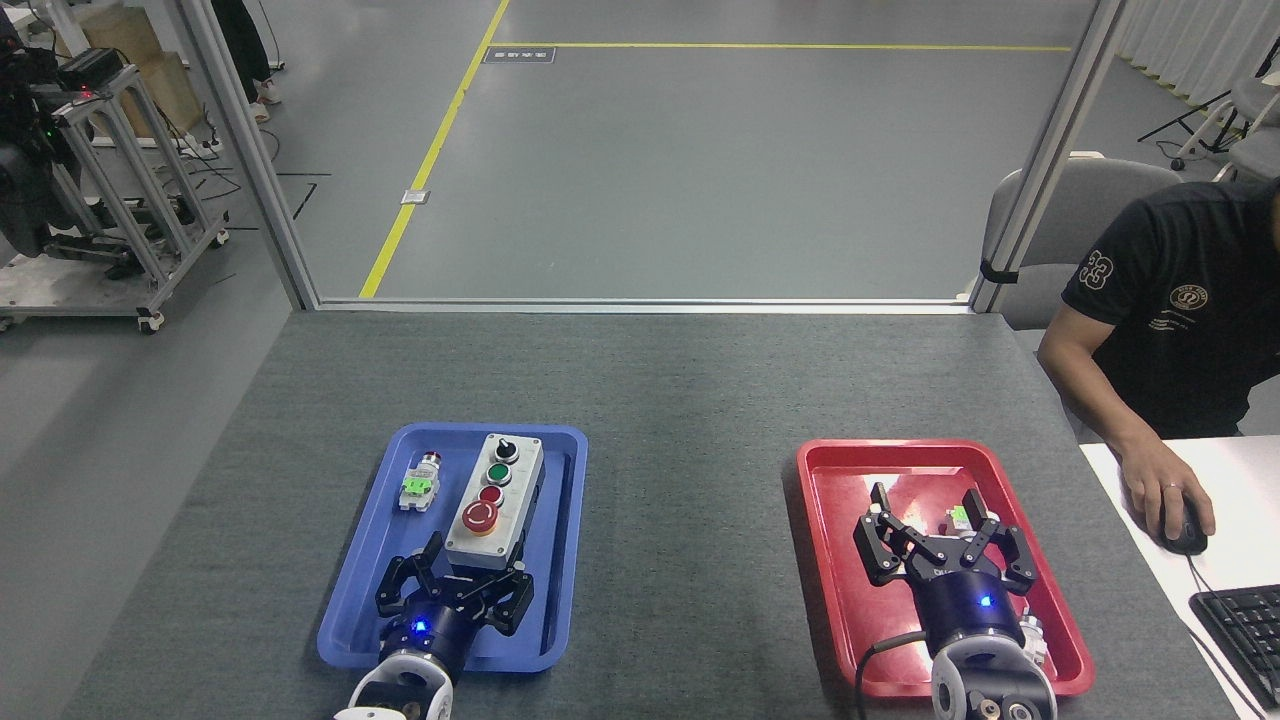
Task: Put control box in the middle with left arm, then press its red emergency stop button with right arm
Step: 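Close the left gripper on the near end of the grey control box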
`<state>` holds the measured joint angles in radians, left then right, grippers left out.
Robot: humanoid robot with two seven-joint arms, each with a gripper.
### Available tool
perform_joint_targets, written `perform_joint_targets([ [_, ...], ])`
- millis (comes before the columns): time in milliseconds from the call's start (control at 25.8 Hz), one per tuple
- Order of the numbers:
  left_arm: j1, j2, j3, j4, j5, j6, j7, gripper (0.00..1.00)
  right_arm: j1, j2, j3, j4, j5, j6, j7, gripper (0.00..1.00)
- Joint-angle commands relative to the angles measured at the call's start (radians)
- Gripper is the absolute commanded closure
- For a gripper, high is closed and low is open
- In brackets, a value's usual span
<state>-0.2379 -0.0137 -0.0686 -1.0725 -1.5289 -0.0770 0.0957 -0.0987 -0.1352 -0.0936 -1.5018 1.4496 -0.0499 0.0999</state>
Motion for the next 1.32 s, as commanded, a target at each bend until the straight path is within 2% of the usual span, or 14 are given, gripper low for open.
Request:
perform_joint_targets([
  [0, -0.035, -0.002, 0.000, 0.051, -0.001, 0.010, -0.001, 0.01, -0.001, 0.000, 0.000, 0.000, 0.000, 0.001, 0.000, 0.00],
  [387, -0.142, -0.029, -0.026, 0.212, 0.010, 0.048, 0.009, 0.01, -0.002, 0.002, 0.000, 0.005, 0.000, 0.004, 0.000, 0.00],
  [775, -0.198, -0.035, -0.026, 0.299, 0.012, 0.063, 0.009, 0.01, -0.002, 0.005, 0.000, 0.011, 0.000, 0.004, 0.000, 0.00],
  [968, -0.208, -0.035, -0.028, 0.302, 0.006, 0.068, 0.010, 0.03, -0.002, 0.005, 0.000, 0.011, 0.000, -0.002, 0.000, 0.00],
  [1046, -0.210, -0.034, -0.031, 0.302, 0.003, 0.069, 0.012, 0.09, -0.002, 0.008, 0.000, 0.011, 0.000, 0.001, 0.000, 0.00],
  [1123, -0.210, -0.026, -0.048, 0.301, -0.001, 0.068, 0.013, 0.25, -0.004, 0.008, 0.000, 0.011, 0.000, 0.004, 0.000, 0.00],
  [1201, -0.210, -0.017, -0.065, 0.301, -0.001, 0.066, 0.013, 0.32, -0.016, 0.008, 0.000, 0.011, 0.000, 0.005, 0.000, 0.00],
  [1278, -0.210, -0.014, -0.065, 0.301, -0.001, 0.059, 0.009, 0.47, -0.022, 0.009, 0.000, 0.011, 0.000, 0.005, 0.000, 0.00],
])
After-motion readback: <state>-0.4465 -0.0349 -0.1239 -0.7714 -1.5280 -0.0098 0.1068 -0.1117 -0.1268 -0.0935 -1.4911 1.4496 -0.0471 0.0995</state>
